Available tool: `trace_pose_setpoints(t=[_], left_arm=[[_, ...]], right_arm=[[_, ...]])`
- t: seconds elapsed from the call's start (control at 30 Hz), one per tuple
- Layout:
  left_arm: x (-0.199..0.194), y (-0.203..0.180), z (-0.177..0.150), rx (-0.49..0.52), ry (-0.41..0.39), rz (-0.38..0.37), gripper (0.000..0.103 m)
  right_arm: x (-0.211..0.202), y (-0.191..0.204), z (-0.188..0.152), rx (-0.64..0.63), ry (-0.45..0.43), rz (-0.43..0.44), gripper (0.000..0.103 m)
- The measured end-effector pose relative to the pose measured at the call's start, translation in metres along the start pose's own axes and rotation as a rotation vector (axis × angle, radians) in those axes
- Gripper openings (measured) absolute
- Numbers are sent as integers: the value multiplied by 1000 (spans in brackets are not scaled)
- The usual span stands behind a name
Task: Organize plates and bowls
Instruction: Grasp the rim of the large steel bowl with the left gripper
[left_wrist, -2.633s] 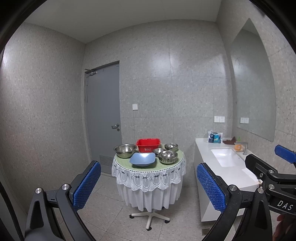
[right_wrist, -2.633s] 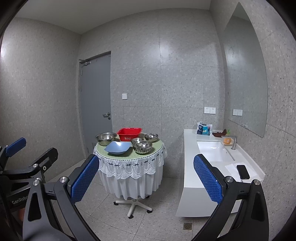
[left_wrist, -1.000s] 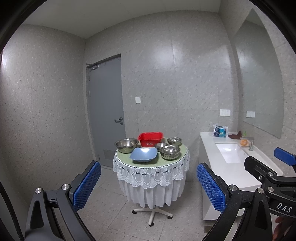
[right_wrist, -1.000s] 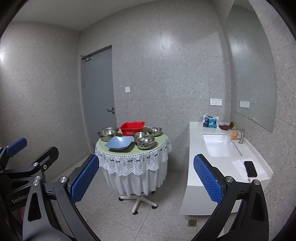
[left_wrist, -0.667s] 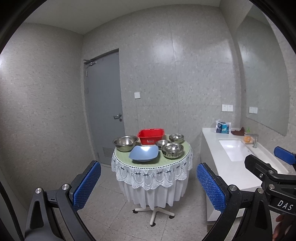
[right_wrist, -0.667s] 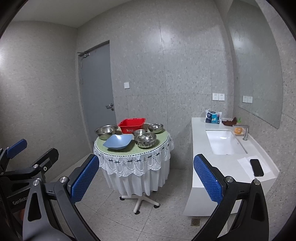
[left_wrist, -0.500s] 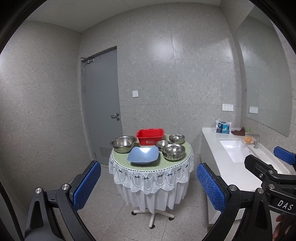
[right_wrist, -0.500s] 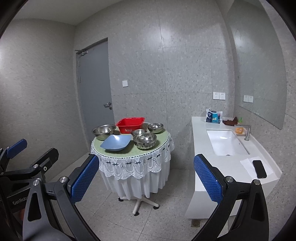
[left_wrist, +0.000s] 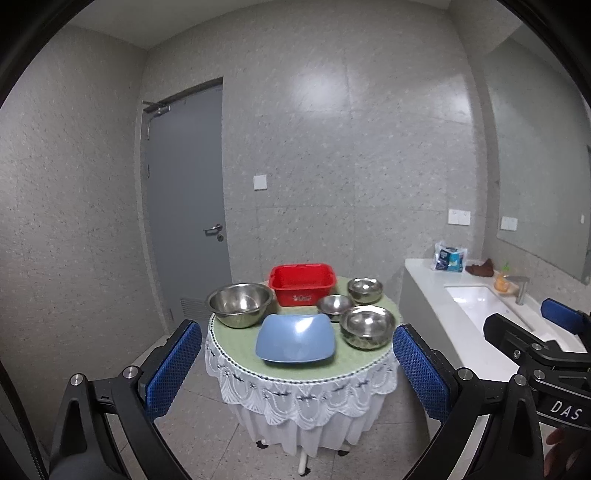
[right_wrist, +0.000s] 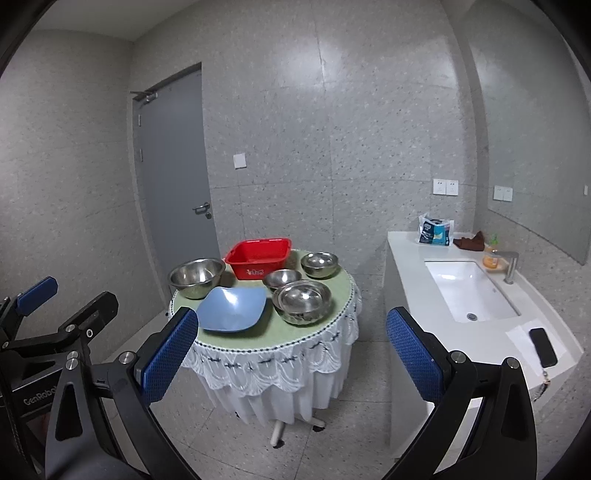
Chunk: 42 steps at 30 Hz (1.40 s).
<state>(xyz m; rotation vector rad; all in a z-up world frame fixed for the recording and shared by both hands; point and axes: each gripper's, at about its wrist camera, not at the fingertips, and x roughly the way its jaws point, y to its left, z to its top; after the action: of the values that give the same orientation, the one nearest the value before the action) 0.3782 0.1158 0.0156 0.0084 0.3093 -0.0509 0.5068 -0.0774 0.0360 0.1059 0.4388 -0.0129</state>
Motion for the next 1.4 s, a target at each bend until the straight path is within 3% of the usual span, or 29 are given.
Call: trace_pose_setpoints(t=[0.37, 0.63, 0.73, 0.9, 1.03, 1.27, 1.4], left_arm=[[104, 23, 22, -46, 94, 34, 102], [216, 41, 57, -99, 130, 142, 102], [265, 56, 70, -138, 181, 164, 102], [343, 88, 78, -197, 276, 190, 102], [411, 130, 77, -259, 361, 181, 102], [534, 197, 74, -241, 509, 132, 102], [602, 229, 72, -181, 609, 96, 93]], right_arm=[[109, 28, 17, -8, 103, 45, 103], [215, 46, 41, -29, 137, 155, 103], [263, 58, 54, -35, 171, 200, 103], [343, 82, 63, -39, 290, 265, 103], [415, 106, 59, -9, 437, 306, 103], [505, 148, 39, 75, 611, 255, 103], [545, 172, 29, 79, 661, 186, 103]])
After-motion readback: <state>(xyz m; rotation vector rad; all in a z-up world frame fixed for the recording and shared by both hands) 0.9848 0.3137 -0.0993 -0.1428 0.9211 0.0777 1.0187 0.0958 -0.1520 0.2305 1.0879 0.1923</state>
